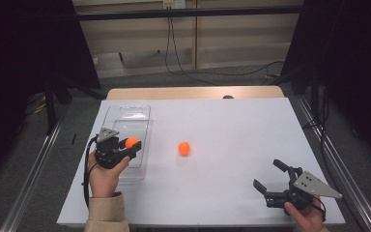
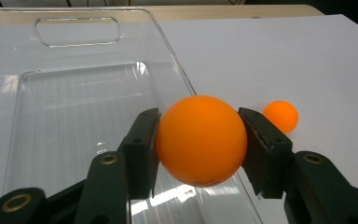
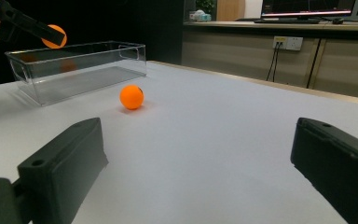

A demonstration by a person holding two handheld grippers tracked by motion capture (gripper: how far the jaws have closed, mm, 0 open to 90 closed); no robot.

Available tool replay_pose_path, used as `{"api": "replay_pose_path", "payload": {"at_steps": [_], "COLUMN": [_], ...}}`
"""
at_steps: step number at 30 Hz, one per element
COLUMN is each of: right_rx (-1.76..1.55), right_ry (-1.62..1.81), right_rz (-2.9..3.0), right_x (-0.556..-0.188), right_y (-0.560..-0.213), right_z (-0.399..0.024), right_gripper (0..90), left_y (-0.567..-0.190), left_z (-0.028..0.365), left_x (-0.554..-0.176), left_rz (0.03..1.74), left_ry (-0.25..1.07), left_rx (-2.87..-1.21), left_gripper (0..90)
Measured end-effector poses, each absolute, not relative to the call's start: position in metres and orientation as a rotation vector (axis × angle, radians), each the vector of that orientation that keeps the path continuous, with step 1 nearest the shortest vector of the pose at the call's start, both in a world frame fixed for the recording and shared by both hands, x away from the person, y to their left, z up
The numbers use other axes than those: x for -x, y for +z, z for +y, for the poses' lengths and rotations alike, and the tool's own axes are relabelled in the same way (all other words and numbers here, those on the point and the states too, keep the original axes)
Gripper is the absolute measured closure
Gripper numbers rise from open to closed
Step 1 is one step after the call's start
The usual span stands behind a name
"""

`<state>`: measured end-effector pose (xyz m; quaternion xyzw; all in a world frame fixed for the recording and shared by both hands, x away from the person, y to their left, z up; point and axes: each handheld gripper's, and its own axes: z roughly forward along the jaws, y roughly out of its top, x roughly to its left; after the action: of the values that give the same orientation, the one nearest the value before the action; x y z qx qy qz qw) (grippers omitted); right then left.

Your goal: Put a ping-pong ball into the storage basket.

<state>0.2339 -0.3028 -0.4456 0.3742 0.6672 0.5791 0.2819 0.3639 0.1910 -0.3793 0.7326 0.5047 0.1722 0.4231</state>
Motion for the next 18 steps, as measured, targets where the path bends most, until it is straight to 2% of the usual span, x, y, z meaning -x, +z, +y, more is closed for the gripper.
{"api": "replay_pose_path", "payload": {"at_steps": [18], "right_rx": [-1.003], "right_ry": [1.552], "right_rz": [1.788], "right_x": [-0.234], "right_y": [-0.4457], "right_z": [-0.3028], "right_gripper": [2.4], "left_y": [-0.3829], "left_z": [0.1961], "left_x": [-0.3651], "left_rz": [1.281], "left_ry": [0.447], "left_rx": [-1.829], "left_gripper": [50.8]}}
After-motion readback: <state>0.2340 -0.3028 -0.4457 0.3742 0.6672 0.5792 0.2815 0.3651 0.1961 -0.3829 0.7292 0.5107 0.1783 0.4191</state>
